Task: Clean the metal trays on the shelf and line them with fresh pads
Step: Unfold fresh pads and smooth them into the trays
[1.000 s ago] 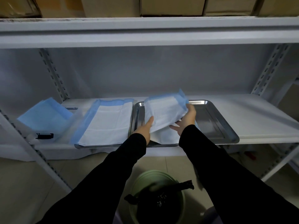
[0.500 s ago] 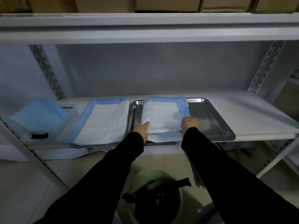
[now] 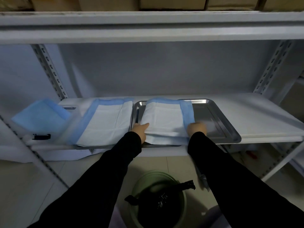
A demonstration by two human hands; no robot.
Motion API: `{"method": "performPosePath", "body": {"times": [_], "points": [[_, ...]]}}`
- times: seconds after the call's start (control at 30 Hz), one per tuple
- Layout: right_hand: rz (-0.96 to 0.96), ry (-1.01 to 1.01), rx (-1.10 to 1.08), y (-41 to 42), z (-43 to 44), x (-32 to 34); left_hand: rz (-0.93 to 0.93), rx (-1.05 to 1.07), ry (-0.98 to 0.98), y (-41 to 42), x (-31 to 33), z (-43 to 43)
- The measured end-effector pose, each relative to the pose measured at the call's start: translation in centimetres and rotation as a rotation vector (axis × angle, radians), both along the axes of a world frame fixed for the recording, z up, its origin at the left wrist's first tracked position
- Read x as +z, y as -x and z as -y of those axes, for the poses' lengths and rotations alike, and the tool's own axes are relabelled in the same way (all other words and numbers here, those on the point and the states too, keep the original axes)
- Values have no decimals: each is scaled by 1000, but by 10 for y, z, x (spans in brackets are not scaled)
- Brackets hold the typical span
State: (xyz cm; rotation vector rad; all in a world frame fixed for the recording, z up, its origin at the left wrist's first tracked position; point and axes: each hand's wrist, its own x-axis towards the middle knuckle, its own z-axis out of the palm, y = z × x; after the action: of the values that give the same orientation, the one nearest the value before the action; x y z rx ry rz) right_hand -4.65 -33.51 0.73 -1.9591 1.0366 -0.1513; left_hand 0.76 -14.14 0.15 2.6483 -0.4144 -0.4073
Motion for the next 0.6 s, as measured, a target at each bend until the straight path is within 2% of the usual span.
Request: {"method": "performPosePath", "body": {"times": [0.17, 0.33, 0.4, 0.53, 0.6], "points": [[41, -74, 35, 1, 7, 1, 67, -24, -182, 0, -1, -2], [148, -122, 49, 2, 9, 2, 193, -133, -459, 6, 1, -4], [167, -165, 71, 2, 9, 1, 239, -172, -427, 10, 4, -1], [234, -236, 76, 5, 5, 4, 310, -310, -234, 24, 10, 21], [325, -345, 44, 9, 2, 6, 368, -373, -190, 30, 13, 34]]}}
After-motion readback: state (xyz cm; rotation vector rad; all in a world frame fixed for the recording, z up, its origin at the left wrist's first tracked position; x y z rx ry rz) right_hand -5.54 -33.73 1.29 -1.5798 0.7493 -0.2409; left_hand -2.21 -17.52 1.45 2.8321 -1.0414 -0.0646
